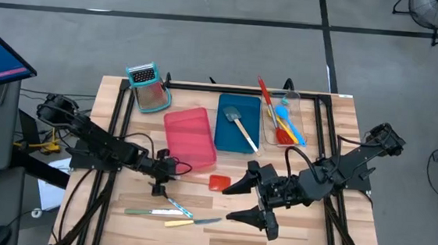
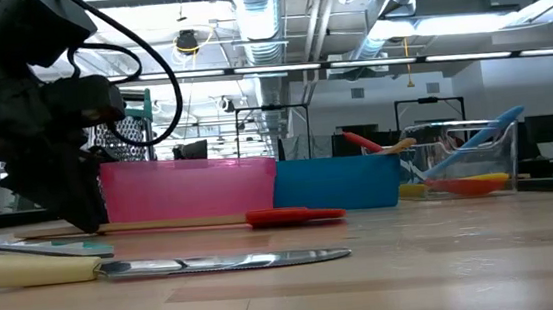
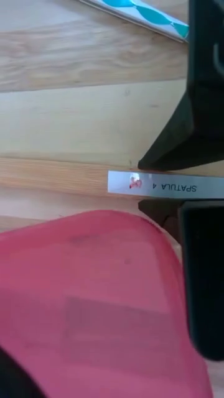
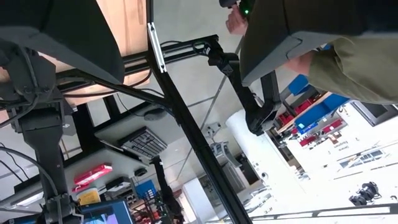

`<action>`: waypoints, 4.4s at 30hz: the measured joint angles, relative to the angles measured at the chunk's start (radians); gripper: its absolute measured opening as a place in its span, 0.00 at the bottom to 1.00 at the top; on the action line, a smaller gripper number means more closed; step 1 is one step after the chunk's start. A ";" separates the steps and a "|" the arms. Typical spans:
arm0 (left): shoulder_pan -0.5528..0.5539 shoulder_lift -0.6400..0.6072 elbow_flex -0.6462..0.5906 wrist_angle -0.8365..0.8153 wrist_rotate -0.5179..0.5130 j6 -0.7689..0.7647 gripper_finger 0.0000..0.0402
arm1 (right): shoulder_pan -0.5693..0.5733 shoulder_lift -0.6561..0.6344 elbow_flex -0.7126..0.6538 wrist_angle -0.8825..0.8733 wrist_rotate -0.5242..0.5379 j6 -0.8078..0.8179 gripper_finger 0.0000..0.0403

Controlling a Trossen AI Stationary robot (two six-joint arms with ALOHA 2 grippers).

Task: Pick & Place Kitchen Items
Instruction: Put the red spatula into the blue bin

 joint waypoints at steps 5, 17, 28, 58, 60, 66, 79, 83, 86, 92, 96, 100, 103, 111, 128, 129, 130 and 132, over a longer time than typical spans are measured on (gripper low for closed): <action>0.000 -0.044 -0.003 -0.004 0.016 -0.028 0.07 | 0.000 0.000 0.000 -0.011 0.000 0.000 0.77; -0.001 -0.210 -0.005 -0.009 0.061 -0.086 0.07 | 0.000 0.000 0.000 -0.270 0.001 0.175 0.77; -0.001 -0.336 -0.004 0.012 0.227 -0.180 0.08 | -0.008 0.000 0.000 -0.533 0.003 0.190 0.77; -0.001 -0.631 -0.002 0.064 0.288 -0.314 0.09 | -0.065 0.099 0.002 -0.701 0.114 -0.524 0.77; -0.001 -0.631 -0.001 0.065 0.288 -0.313 0.09 | -0.068 0.104 0.000 -0.710 0.114 -0.525 0.77; -0.001 -0.631 -0.002 0.065 0.297 -0.312 0.09 | -0.087 0.099 0.000 -0.704 0.136 -0.501 0.77; -0.001 -0.631 -0.002 0.065 0.305 -0.302 0.10 | -0.061 0.066 0.001 -0.670 0.139 -0.441 0.77; -0.001 -0.631 -0.002 0.065 0.304 -0.301 0.10 | -0.062 0.066 0.001 -0.668 0.163 -0.448 0.77; -0.001 -0.631 -0.002 0.066 0.304 -0.301 0.10 | -0.075 0.076 0.001 -0.667 0.157 -0.455 0.77; -0.001 -0.631 -0.002 0.067 0.304 -0.289 0.10 | -0.120 0.123 0.000 -0.670 0.155 -0.495 0.77; -0.001 -0.631 -0.002 0.067 0.304 -0.289 0.10 | -0.153 0.137 0.002 -0.643 0.154 -0.493 0.77; -0.001 -0.631 -0.002 0.067 0.303 -0.286 0.10 | -0.155 0.134 0.001 -0.620 0.153 -0.508 0.77; -0.001 -0.631 -0.002 0.074 0.303 -0.282 0.10 | -0.153 0.136 0.001 -0.616 0.153 -0.533 0.77; -0.001 -0.631 -0.002 0.083 0.303 -0.282 0.11 | -0.177 0.165 0.002 -0.604 0.127 -0.525 0.56; -0.001 -0.631 -0.002 0.085 0.304 -0.282 0.07 | -0.177 0.200 0.000 -0.534 0.029 -0.478 0.09; -0.001 -0.631 -0.002 0.087 0.305 -0.282 0.06 | -0.177 0.200 0.000 -0.528 0.029 -0.470 0.10; -0.001 -0.631 -0.002 0.089 0.305 -0.283 0.06 | -0.177 0.198 0.000 -0.524 0.025 -0.456 0.09; -0.001 -0.631 -0.001 0.092 0.302 -0.289 0.05 | -0.173 0.190 0.006 -0.528 0.016 -0.413 0.07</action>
